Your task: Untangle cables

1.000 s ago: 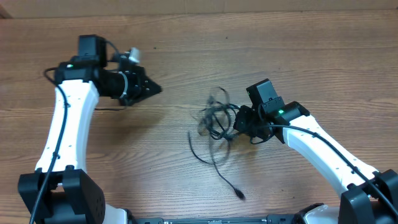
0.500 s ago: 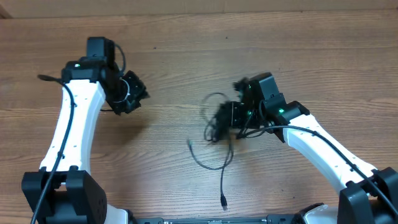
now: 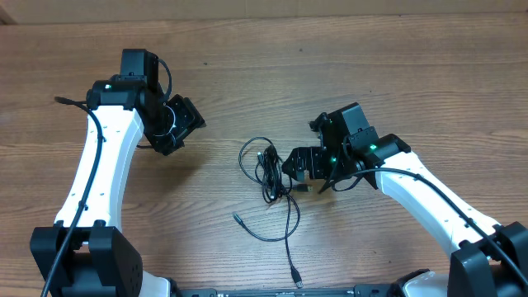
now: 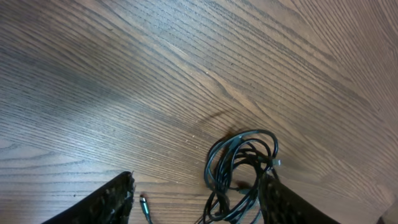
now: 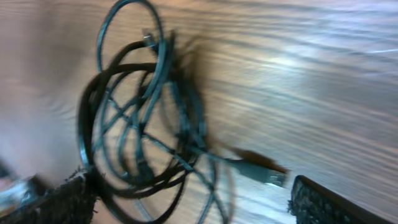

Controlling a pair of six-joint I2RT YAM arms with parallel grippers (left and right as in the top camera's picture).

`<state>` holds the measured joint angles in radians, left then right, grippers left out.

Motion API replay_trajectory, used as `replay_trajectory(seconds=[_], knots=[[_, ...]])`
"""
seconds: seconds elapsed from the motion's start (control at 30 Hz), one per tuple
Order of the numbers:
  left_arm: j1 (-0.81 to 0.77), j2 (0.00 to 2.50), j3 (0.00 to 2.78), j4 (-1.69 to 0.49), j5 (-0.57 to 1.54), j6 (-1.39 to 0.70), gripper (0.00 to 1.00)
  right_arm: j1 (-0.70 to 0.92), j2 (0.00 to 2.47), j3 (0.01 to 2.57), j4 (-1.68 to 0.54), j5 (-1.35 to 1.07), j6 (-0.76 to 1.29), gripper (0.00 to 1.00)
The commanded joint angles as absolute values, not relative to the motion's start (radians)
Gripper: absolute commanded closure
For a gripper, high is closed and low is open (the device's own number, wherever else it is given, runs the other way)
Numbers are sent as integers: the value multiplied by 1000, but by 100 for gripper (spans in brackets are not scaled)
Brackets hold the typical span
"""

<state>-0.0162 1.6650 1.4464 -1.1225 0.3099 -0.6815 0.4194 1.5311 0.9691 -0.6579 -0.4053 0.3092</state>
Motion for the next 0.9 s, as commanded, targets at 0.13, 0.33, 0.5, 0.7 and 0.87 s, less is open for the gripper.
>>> replay_trajectory(seconds=[0.13,0.33,0.5,0.7,0.87], knots=[[-21,1647,1439,-1122,300,-672,30,417,1532,975,-656,-281,376,0],[-21,1647,1437,-1124,300,-672,28,416,1532,975,-721,37,627,7],[-21,1647,1437,-1126,299,-672,25,397,1532,976,-794,175,751,0],[-21,1647,1437,-1126,293,-673,21,379,1503,1118,-901,155,679,0],[-21,1647,1437,-1126,281,-673,20,413,1466,1187,-875,-215,551,12]])
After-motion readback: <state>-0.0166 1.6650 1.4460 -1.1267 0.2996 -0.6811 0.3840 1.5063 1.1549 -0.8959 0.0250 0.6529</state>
